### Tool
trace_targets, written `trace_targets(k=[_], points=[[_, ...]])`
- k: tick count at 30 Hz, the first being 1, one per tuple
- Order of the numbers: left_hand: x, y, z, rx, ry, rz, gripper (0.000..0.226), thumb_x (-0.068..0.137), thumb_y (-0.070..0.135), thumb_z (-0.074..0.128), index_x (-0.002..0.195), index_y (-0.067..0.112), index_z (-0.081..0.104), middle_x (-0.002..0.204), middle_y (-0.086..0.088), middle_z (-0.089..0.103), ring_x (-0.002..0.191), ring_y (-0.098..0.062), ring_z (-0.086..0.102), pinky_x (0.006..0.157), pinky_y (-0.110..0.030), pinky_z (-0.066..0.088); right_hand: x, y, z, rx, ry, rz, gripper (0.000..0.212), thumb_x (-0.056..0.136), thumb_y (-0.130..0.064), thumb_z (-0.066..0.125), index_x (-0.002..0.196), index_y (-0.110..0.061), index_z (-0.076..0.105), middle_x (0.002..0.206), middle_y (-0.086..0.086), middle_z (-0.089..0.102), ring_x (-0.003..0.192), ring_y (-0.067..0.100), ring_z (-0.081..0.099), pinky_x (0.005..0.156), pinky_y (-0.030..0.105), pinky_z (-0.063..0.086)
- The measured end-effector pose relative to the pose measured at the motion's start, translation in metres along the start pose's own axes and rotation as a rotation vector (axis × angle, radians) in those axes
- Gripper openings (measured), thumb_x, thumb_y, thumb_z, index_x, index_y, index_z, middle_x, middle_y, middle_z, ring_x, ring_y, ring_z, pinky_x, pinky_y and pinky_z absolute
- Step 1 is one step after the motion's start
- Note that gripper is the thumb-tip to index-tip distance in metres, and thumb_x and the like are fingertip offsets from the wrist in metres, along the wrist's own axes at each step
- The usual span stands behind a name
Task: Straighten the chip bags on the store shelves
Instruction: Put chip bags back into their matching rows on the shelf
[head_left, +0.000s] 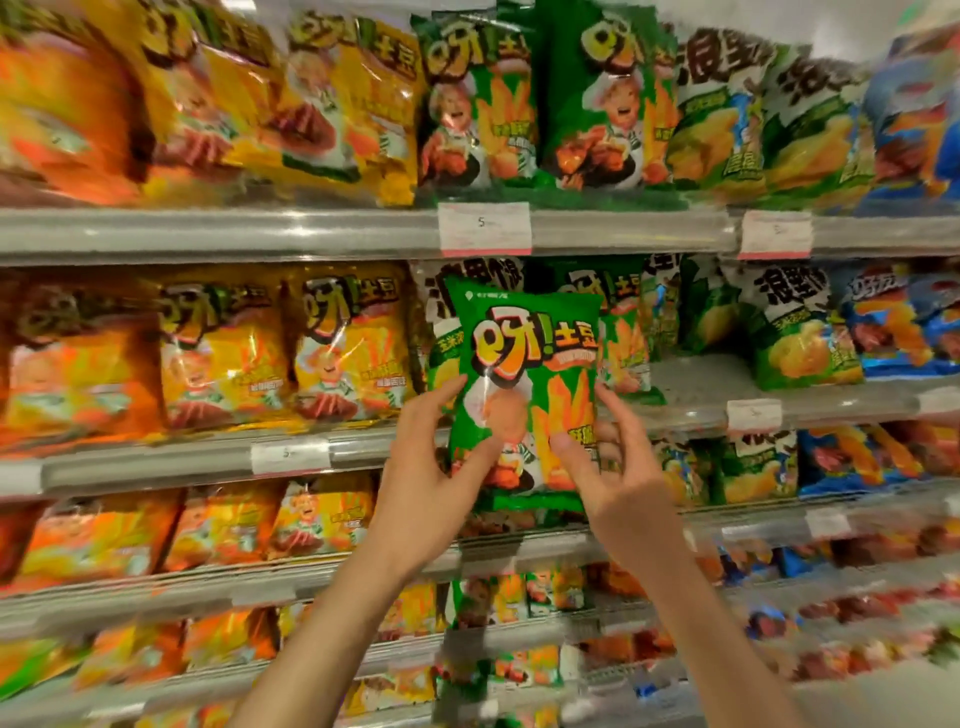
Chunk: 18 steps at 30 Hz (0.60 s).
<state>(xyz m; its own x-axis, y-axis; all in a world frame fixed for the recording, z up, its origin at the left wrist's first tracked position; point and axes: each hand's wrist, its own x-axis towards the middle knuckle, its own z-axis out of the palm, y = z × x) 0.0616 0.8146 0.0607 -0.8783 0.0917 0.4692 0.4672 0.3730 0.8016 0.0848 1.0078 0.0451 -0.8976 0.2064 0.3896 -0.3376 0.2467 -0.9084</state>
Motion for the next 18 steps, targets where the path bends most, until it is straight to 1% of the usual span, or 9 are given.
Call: trace_targets(k=[2,4,5,8,10,12,13,15,18], points=[[-0.002,-0.002,-0.015,-0.002,0.029,-0.040,0.063,0.087,0.050,0.067,0.143,0.044,0.038,0.141,0.027,0.039,0.129,0.007,0.039,0.104,-0.026,0.037,0.002,0.000,0.013,0.007,-0.031,0.010,0.056,0.089,-0.039,0.068,0.136,-0.052,0.040,0.123,-0.005,0.063,0.113,0.005,0.061,0.085,0.024,0.055],[-0.002,-0.002,-0.026,-0.025,0.045,-0.083,0.069,0.085,0.053,0.067,0.146,0.042,0.035,0.144,0.023,0.040,0.131,0.003,0.039,0.106,-0.027,0.036,0.007,0.002,0.024,0.017,-0.056,0.036,0.056,0.082,-0.054,0.068,0.129,-0.064,0.039,0.127,-0.011,0.061,0.122,0.007,0.055,0.093,0.027,0.053],[-0.002,-0.001,-0.031,-0.043,0.047,-0.113,0.073,0.084,0.055,0.067,0.147,0.042,0.032,0.143,0.024,0.041,0.131,0.003,0.039,0.105,-0.027,0.036,0.010,0.003,0.028,0.028,-0.073,0.046,0.058,0.079,-0.062,0.069,0.129,-0.065,0.040,0.129,-0.011,0.060,0.125,0.008,0.054,0.094,0.027,0.053],[0.001,-0.001,-0.042,-0.067,0.032,-0.188,0.078,0.085,0.059,0.063,0.151,0.042,0.025,0.133,0.029,0.038,0.126,0.005,0.036,0.097,-0.024,0.035,0.014,0.006,0.038,-0.008,-0.111,0.045,0.072,0.069,-0.082,0.063,0.134,-0.064,0.037,0.134,-0.010,0.059,0.128,0.012,0.053,0.101,0.044,0.052],[0.002,-0.001,-0.047,-0.104,0.046,-0.207,0.075,0.086,0.056,0.063,0.150,0.041,0.027,0.132,0.030,0.037,0.122,0.011,0.037,0.091,-0.014,0.034,0.015,0.005,0.044,-0.049,-0.136,0.046,0.074,0.071,-0.083,0.058,0.137,-0.060,0.036,0.134,-0.016,0.056,0.127,0.008,0.052,0.104,0.047,0.050],[0.004,-0.002,-0.050,-0.156,0.078,-0.220,0.069,0.086,0.049,0.067,0.146,0.042,0.033,0.127,0.033,0.043,0.104,0.028,0.043,0.079,-0.001,0.036,0.017,-0.002,0.047,-0.086,-0.197,0.064,0.072,0.075,-0.078,0.056,0.140,-0.057,0.034,0.135,-0.019,0.052,0.126,0.006,0.052,0.105,0.042,0.049],[0.004,-0.001,-0.052,-0.176,0.097,-0.225,0.069,0.085,0.048,0.069,0.145,0.042,0.033,0.125,0.031,0.046,0.097,0.033,0.042,0.076,-0.001,0.038,0.019,-0.007,0.047,-0.095,-0.239,0.066,0.073,0.077,-0.076,0.056,0.143,-0.055,0.033,0.135,-0.018,0.051,0.124,0.005,0.053,0.104,0.037,0.049],[0.004,-0.002,-0.057,-0.205,0.133,-0.226,0.072,0.083,0.048,0.070,0.145,0.042,0.034,0.129,0.026,0.050,0.104,0.025,0.048,0.085,-0.008,0.042,0.033,-0.015,0.044,-0.133,-0.259,0.049,0.075,0.082,-0.071,0.057,0.148,-0.044,0.033,0.134,-0.014,0.053,0.119,0.003,0.056,0.099,0.028,0.049],[0.004,-0.008,-0.067,-0.196,0.168,-0.228,0.077,0.077,0.058,0.070,0.144,0.047,0.034,0.138,0.022,0.050,0.123,0.002,0.050,0.103,-0.031,0.044,0.074,-0.018,0.040,-0.293,-0.116,0.015,0.078,0.089,-0.065,0.057,0.153,-0.028,0.031,0.147,-0.003,0.048,0.130,0.014,0.051,0.107,0.041,0.046]])
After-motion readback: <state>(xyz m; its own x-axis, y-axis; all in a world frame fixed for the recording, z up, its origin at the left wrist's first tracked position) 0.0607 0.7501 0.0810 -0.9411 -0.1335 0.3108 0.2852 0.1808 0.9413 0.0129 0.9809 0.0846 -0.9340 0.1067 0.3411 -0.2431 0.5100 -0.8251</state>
